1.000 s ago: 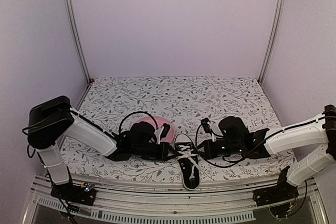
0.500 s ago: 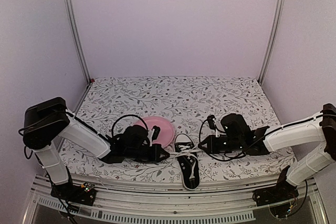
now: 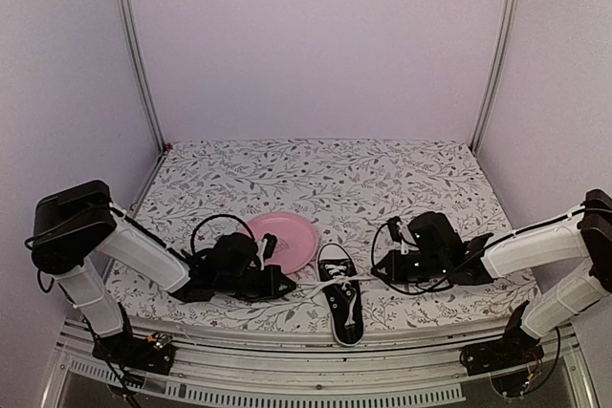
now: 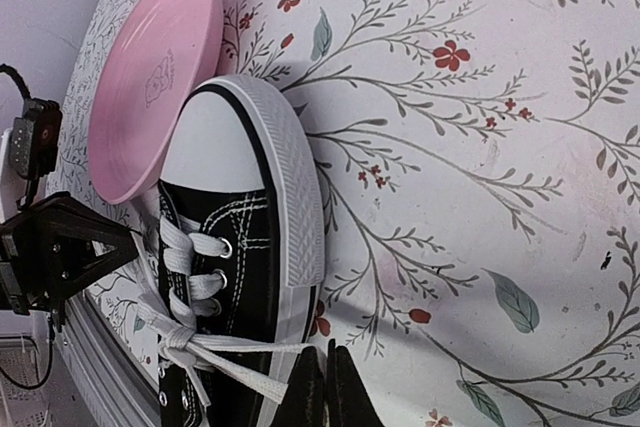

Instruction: Tie the shoes

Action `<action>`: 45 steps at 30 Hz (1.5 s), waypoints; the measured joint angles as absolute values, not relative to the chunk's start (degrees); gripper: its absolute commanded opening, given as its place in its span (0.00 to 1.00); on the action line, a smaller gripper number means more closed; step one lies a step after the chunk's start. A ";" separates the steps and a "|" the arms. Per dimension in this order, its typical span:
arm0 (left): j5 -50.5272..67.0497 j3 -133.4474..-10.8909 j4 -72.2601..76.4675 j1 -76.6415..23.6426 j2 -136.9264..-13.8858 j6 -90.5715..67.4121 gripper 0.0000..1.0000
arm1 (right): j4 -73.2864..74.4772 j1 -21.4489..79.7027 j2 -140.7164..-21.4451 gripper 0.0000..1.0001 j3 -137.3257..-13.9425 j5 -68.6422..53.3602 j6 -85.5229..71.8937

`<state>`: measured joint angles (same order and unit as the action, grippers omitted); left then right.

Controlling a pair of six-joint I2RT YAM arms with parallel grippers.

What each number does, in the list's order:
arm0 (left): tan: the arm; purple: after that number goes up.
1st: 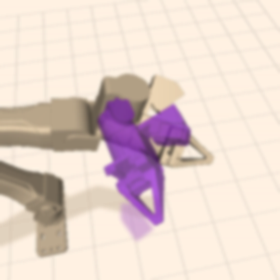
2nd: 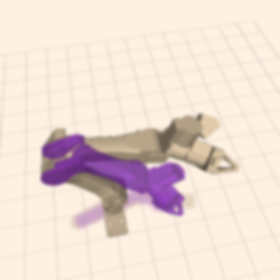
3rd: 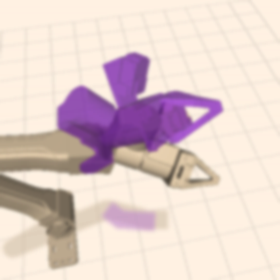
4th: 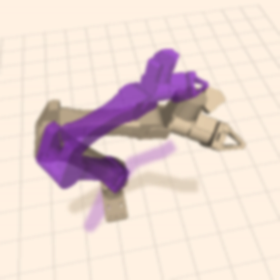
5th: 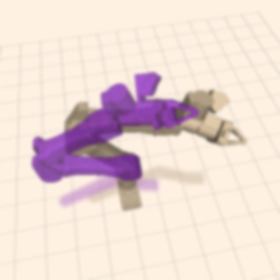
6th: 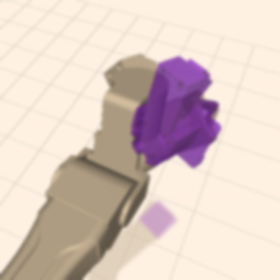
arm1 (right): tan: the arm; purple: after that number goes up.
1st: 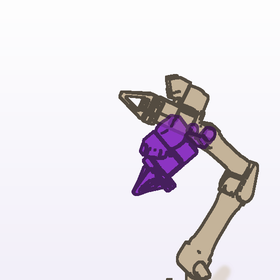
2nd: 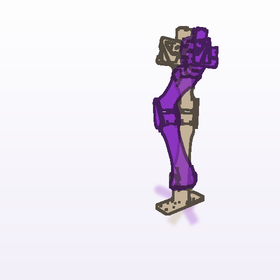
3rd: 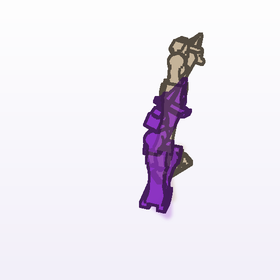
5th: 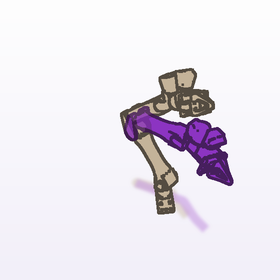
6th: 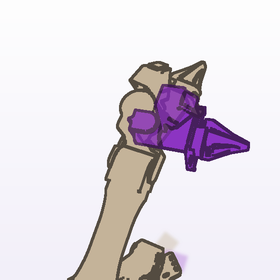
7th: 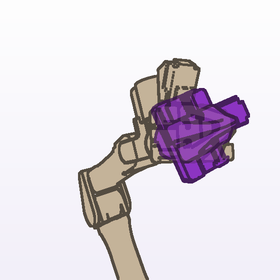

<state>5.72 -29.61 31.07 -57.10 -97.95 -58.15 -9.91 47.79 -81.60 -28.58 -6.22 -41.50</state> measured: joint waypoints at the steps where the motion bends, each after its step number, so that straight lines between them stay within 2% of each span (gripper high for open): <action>1: 5.67 -29.52 31.07 -57.10 -97.93 -58.19 0.00 | -9.91 47.70 -81.60 0.02 -28.51 -6.26 -41.50; 10: 5.32 -28.91 31.81 -57.08 -97.36 -58.50 0.00 | -10.63 46.17 -81.56 0.03 -27.33 -7.33 -41.43; 11: 5.41 -28.91 32.03 -57.08 -97.36 -58.41 0.02 | -10.74 46.02 -81.56 0.08 -27.20 -7.73 -41.39; 12: 5.58 -28.91 32.25 -57.08 -97.36 -58.26 0.11 | -10.94 45.87 -81.56 0.15 -27.09 -8.19 -41.28; 13: 5.78 -28.93 32.34 -57.08 -97.36 -58.04 0.21 | -11.09 45.69 -81.56 0.31 -27.07 -8.78 -40.97; 15: 6.07 -28.95 32.34 -57.06 -97.34 -57.23 0.35 | -11.35 45.50 -81.56 0.48 -27.07 -9.61 -40.84; 17: 5.80 -28.91 31.88 -56.88 -96.73 -56.25 0.45 | -11.31 45.17 -81.32 0.56 -27.03 -9.96 -40.12; 20: 4.10 -28.86 29.56 -56.71 -92.97 -54.46 0.53 | -10.33 44.36 -78.96 0.62 -26.55 -10.04 -39.40; 23: 0.91 -28.86 26.72 -56.66 -87.05 -52.18 0.57 | -8.43 43.59 -75.26 0.62 -26.17 -9.91 -38.65; 30: -1.10 -29.47 24.58 -56.71 -80.79 -44.16 0.55 | -7.22 45.21 -73.71 0.39 -26.89 -14.74 -34.61; 38: 0.32 -34.52 24.36 -58.28 -83.26 -36.64 0.54 | -10.24 49.80 -82.70 0.37 -30.00 -19.14 -35.20; 45: 1.13 -35.42 24.27 -59.29 -85.97 -35.55 0.53 | -12.40 50.26 -84.16 0.34 -30.81 -19.90 -36.05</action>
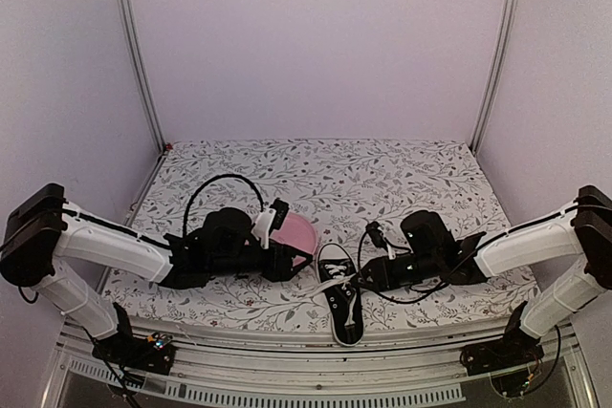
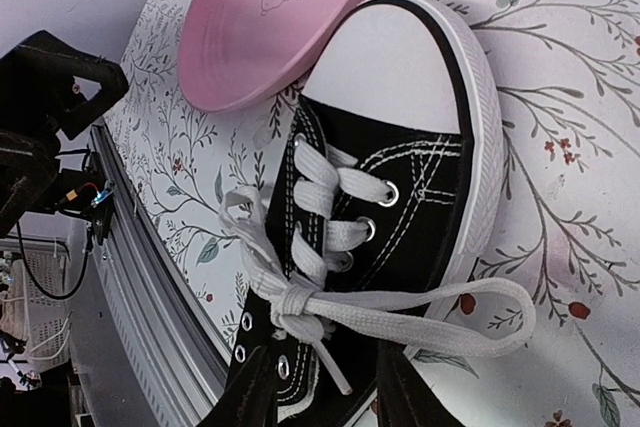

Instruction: Tie the shoes

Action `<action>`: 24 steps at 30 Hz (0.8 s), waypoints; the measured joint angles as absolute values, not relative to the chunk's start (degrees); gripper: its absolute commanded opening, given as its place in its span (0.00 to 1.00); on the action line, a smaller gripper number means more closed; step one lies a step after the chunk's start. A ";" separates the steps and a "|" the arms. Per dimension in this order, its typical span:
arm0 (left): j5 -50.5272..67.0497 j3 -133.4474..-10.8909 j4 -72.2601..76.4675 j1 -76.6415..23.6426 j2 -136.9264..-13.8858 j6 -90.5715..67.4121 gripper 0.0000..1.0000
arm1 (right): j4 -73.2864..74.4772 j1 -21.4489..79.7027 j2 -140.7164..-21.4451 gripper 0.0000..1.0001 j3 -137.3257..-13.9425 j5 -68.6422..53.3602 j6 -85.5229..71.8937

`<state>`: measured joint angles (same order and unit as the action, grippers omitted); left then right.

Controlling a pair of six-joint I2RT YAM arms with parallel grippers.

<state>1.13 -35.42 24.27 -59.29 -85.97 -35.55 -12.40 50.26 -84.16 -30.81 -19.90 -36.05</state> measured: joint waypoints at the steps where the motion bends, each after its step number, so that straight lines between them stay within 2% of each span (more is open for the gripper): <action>1: 1.13 -35.42 24.29 -59.31 -86.02 -35.55 0.52 | -12.56 50.26 -84.23 0.34 -30.83 -19.90 -36.05; 8: 1.13 -35.42 24.32 -59.44 -86.04 -35.59 0.52 | -13.13 50.26 -85.21 0.27 -31.35 -19.81 -36.21; 15: 1.08 -35.42 24.32 -59.53 -86.06 -35.81 0.52 | -13.39 50.26 -85.34 0.03 -31.42 -18.72 -36.36; 24: 1.06 -35.35 24.40 -59.64 -86.54 -37.56 0.52 | -13.21 50.26 -83.18 0.02 -30.09 -15.57 -37.98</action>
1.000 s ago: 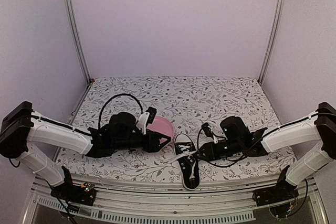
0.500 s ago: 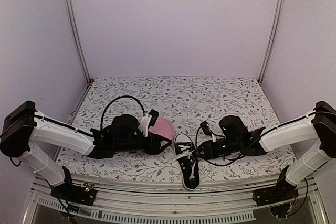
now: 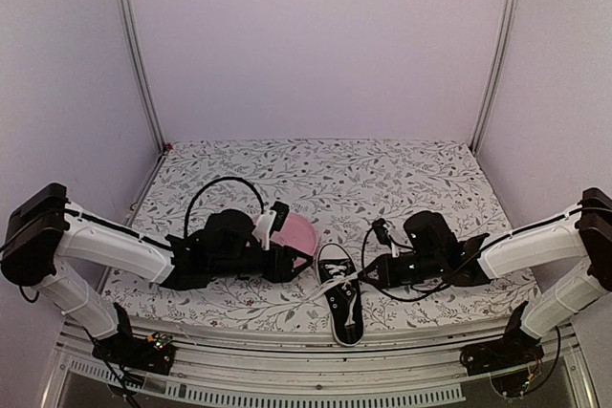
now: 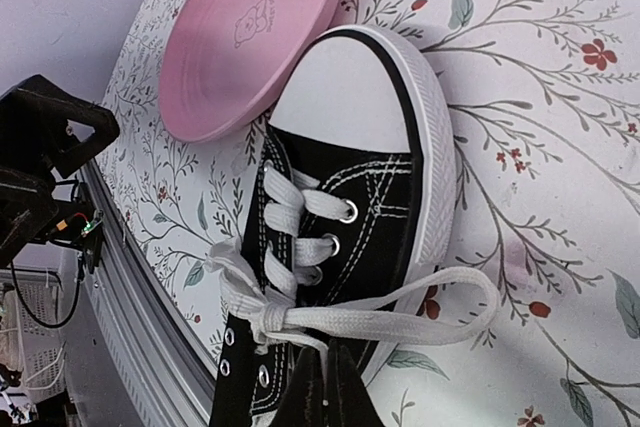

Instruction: Tie the shoes

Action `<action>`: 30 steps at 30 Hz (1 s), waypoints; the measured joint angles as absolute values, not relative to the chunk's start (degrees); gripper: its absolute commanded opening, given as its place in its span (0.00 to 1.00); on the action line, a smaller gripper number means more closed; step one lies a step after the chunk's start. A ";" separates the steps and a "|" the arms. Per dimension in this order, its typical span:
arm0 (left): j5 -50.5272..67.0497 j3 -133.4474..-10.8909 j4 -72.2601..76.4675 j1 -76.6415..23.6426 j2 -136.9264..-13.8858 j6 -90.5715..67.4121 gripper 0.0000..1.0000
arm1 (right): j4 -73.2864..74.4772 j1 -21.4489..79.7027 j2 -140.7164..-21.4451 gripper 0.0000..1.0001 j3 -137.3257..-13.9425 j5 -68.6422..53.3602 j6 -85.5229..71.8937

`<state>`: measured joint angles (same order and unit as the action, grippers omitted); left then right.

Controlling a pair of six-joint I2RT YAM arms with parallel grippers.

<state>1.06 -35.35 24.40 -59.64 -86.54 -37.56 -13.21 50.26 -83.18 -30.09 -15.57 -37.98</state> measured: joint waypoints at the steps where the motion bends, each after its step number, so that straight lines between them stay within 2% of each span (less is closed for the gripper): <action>1: 1.06 -35.35 24.47 -59.64 -86.78 -37.78 0.52 | -13.13 50.26 -82.43 0.02 -29.50 -15.14 -38.24; 21: 7.16 -35.35 30.30 -61.10 -95.77 -41.01 0.54 | -9.43 50.19 -77.34 0.02 -22.79 -10.17 -44.29; 30: 9.47 -35.68 32.56 -61.39 -99.42 -41.93 0.52 | -6.37 49.10 -73.67 0.02 -19.73 -8.71 -46.65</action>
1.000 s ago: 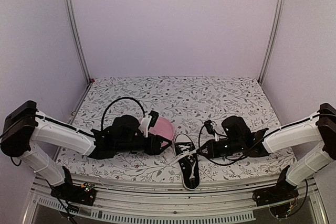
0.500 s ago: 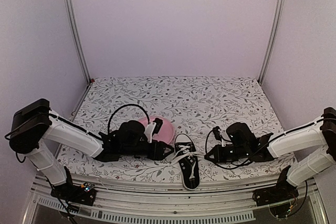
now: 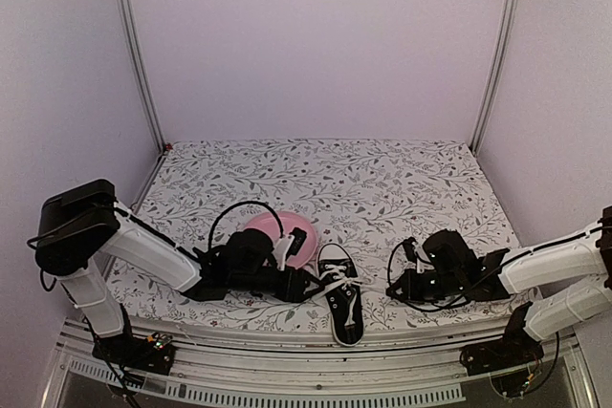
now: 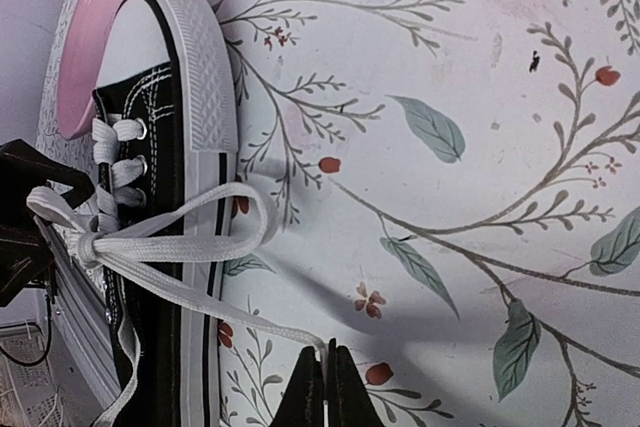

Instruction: Tie the shoes

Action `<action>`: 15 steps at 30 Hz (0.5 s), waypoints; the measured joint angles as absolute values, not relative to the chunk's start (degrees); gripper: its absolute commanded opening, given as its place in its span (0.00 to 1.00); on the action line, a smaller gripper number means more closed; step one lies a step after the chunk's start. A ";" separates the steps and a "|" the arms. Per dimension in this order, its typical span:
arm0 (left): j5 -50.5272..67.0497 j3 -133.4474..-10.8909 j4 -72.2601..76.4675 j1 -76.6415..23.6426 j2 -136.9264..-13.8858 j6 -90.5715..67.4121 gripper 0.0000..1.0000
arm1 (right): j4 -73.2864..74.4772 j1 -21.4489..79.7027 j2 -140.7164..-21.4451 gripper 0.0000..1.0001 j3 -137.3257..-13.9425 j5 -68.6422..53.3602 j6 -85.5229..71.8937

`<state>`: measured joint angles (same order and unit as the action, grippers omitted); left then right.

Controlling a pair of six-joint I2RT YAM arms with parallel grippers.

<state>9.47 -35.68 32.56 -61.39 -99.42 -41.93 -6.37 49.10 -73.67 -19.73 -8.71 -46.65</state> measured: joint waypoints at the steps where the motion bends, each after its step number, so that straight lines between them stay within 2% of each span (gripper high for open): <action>1: 9.54 -35.68 32.69 -61.39 -99.66 -42.11 0.52 | -6.17 49.04 -73.41 0.02 -19.57 -8.60 -46.76; 15: 9.96 -37.17 34.96 -61.41 -101.41 -43.07 0.49 | -2.11 48.56 -68.55 0.03 -17.47 -7.11 -48.77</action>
<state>9.96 -37.17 34.96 -61.41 -101.41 -43.07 -2.11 48.56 -68.55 -17.47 -7.11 -48.77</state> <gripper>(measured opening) 0.501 0.027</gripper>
